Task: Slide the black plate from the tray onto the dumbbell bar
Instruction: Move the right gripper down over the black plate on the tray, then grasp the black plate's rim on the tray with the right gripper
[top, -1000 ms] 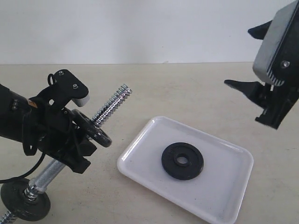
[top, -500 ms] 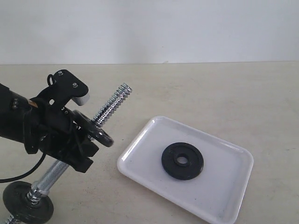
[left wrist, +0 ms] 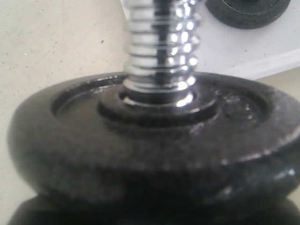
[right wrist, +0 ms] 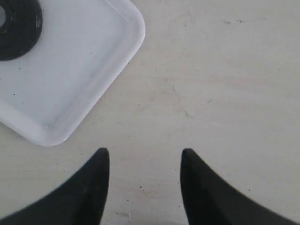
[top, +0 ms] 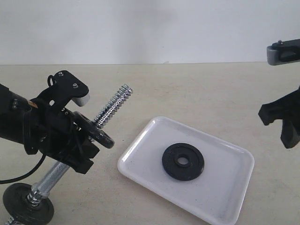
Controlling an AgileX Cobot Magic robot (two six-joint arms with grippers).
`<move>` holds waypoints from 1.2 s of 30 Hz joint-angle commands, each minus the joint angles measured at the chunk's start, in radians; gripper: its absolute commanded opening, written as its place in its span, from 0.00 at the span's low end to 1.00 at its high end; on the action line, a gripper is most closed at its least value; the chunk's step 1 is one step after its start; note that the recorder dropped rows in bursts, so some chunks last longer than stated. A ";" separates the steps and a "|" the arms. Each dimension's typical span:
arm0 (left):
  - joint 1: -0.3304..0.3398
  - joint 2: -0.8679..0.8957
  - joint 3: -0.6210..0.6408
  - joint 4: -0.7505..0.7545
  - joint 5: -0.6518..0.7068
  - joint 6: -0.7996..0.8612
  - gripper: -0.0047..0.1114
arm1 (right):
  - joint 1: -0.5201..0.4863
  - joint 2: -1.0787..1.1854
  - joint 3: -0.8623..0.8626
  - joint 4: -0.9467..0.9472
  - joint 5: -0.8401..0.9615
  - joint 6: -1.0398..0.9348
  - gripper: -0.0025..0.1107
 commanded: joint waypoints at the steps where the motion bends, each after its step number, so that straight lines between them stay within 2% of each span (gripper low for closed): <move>1: -0.001 -0.044 -0.023 -0.075 -0.049 -0.016 0.08 | 0.002 0.005 -0.011 0.052 -0.094 -0.026 0.47; 9: -0.001 -0.044 -0.023 -0.075 -0.055 -0.016 0.08 | 0.002 0.005 -0.008 0.224 -0.184 -0.087 0.61; 15: -0.001 -0.044 -0.023 -0.079 -0.067 -0.016 0.08 | 0.021 0.021 -0.008 0.299 -0.198 -0.157 0.62; 21: -0.001 -0.044 -0.023 -0.078 -0.066 -0.016 0.08 | 0.132 0.122 -0.008 0.288 -0.300 -0.157 0.62; 27: -0.001 -0.044 -0.023 -0.078 -0.055 -0.016 0.08 | 0.201 0.228 -0.008 0.286 -0.383 -0.157 0.62; 36: -0.001 -0.044 -0.023 -0.078 -0.055 -0.016 0.08 | 0.232 0.366 -0.008 0.240 -0.461 -0.157 0.62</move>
